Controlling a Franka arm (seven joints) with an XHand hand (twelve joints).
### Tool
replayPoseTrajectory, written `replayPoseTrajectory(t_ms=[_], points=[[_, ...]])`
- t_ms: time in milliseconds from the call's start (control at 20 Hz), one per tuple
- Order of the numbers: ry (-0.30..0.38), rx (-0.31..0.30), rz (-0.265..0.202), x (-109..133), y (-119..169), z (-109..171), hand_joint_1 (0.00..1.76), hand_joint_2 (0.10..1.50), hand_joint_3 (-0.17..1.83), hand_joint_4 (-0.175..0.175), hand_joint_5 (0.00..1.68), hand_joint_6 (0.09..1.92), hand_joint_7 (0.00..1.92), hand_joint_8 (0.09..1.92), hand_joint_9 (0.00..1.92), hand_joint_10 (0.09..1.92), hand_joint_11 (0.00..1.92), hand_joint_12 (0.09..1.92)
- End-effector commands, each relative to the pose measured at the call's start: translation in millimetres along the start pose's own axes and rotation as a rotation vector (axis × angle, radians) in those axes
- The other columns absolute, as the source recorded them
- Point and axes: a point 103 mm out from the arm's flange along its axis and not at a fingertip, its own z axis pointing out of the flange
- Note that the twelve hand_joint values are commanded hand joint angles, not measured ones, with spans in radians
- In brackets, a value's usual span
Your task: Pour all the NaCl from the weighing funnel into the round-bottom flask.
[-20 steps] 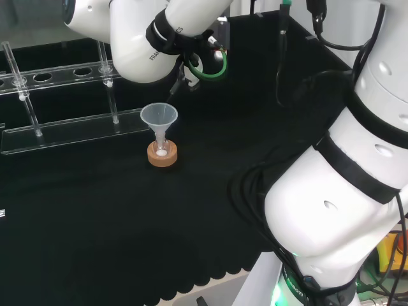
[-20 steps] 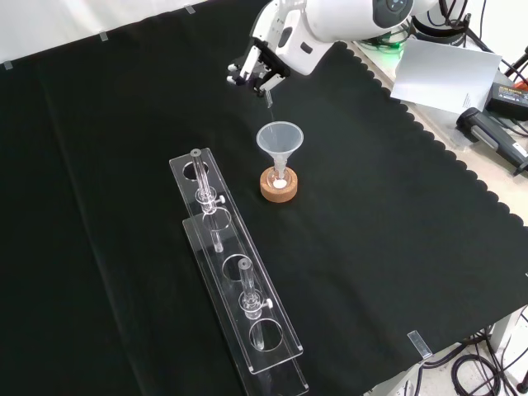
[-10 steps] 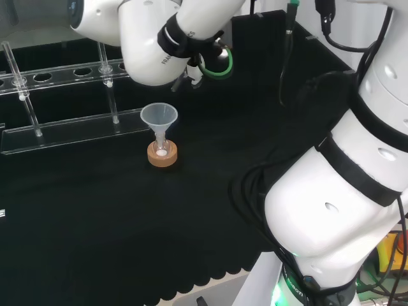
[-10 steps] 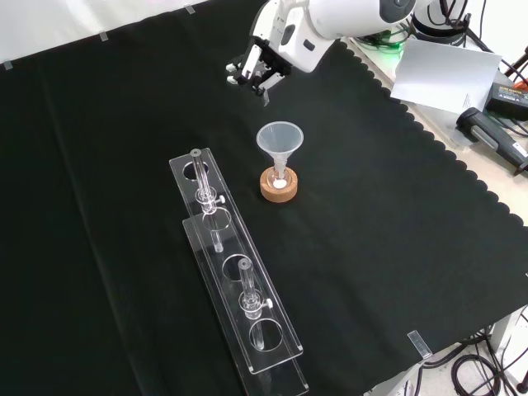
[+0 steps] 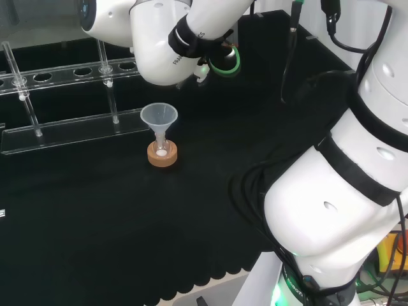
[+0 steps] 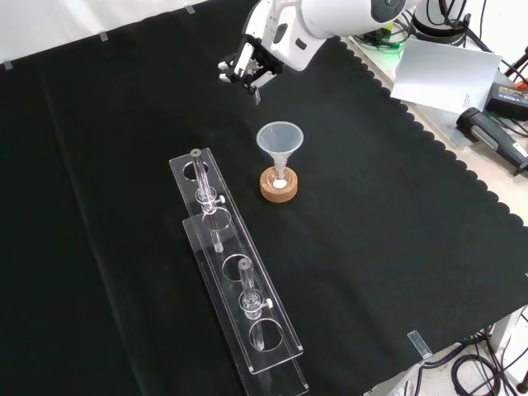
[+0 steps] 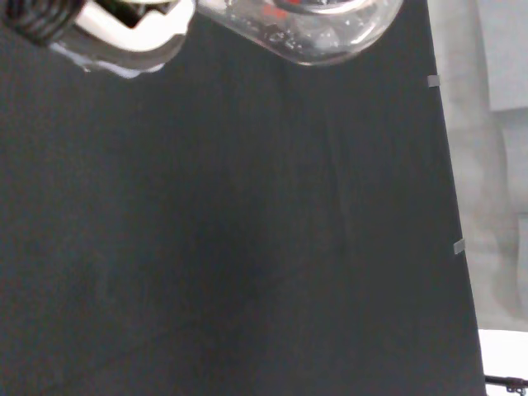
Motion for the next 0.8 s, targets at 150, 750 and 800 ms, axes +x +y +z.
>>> replayPoseTrajectory(t_ms=[150,750,800], points=[[0.016,0.009,0.015,-4.3,0.1,4.5,1.11,0.69,0.56,0.175,1.33,0.53,1.69,0.09,1.32,0.09,0.0,1.56],[0.169,-0.038,0.154,7.0,4.5,-15.6,1.11,0.68,0.57,0.175,1.33,0.53,1.69,0.09,1.32,0.09,0.0,1.56],[0.179,-0.046,0.162,8.6,2.7,-14.6,1.11,0.68,0.57,0.175,1.33,0.53,1.69,0.09,1.32,0.09,0.0,1.56]])
